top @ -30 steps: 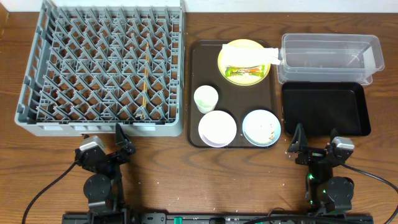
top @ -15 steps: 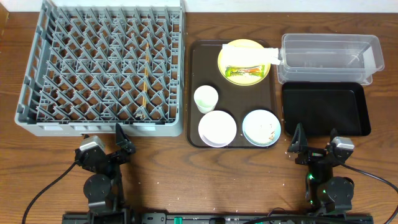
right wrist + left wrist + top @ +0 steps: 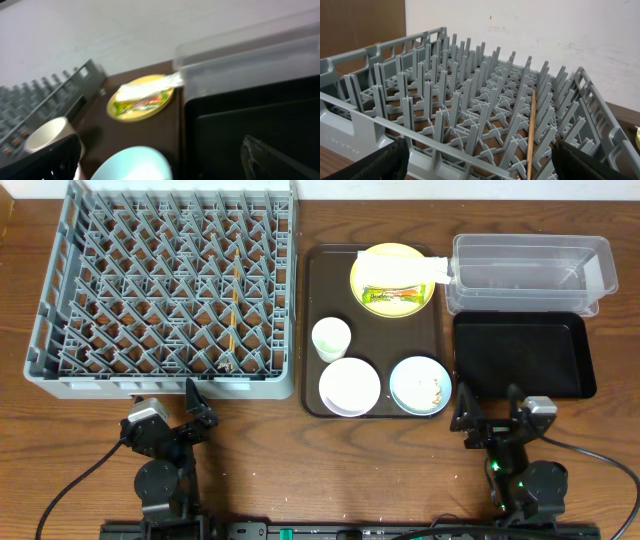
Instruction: Sort waste into correct bins and load items into the dishwasher
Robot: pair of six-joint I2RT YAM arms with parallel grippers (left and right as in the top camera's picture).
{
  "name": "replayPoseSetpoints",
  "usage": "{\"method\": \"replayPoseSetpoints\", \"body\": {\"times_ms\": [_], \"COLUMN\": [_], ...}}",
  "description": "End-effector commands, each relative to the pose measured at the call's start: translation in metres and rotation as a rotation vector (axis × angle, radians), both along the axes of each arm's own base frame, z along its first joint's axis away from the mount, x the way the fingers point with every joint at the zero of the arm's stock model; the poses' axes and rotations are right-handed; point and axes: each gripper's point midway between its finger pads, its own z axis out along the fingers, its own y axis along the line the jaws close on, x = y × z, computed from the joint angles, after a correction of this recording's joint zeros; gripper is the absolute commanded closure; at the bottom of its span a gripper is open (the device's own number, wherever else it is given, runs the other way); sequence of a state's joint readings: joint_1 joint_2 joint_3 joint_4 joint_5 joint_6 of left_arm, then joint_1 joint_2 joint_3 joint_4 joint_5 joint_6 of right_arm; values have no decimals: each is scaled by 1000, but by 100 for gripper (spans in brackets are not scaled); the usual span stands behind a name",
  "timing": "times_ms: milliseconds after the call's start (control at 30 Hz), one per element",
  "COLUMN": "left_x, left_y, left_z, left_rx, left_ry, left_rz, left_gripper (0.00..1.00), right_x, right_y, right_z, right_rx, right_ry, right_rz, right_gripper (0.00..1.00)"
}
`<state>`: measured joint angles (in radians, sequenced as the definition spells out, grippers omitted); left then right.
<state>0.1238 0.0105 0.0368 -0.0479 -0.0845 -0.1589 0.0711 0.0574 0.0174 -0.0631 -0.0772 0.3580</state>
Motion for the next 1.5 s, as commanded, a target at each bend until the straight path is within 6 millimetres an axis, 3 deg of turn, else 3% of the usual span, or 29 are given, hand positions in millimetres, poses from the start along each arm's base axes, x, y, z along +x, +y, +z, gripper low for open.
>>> {"method": "replayPoseSetpoints", "body": {"times_ms": [0,200,433,667,967,1233,1367,1467], "left_x": [0,0,0,0,0,0,0,0], "left_y": [1,1,1,1,1,1,1,1], "left_z": [-18,-18,-18,-18,-18,-18,-18,-18], "left_rx": [4,4,4,4,4,4,4,4], "left_ry": [43,43,43,43,43,43,43,43], "left_rz": [6,6,6,6,6,6,6,6], "left_gripper": [8,8,8,8,7,8,8,8], "right_x": [-2,13,51,101,174,240,252,261], "right_y": [13,27,49,94,129,149,155,152], "right_z": [28,80,108,132,106,60,34,17], "right_rx": [47,22,13,-92,-150,-158,-157,-47], "right_ry": [-17,20,232,412,779,787,809,871], "right_rz": [78,156,251,373,401,417,434,328], "right_gripper": [1,1,1,1,1,1,1,1]}}
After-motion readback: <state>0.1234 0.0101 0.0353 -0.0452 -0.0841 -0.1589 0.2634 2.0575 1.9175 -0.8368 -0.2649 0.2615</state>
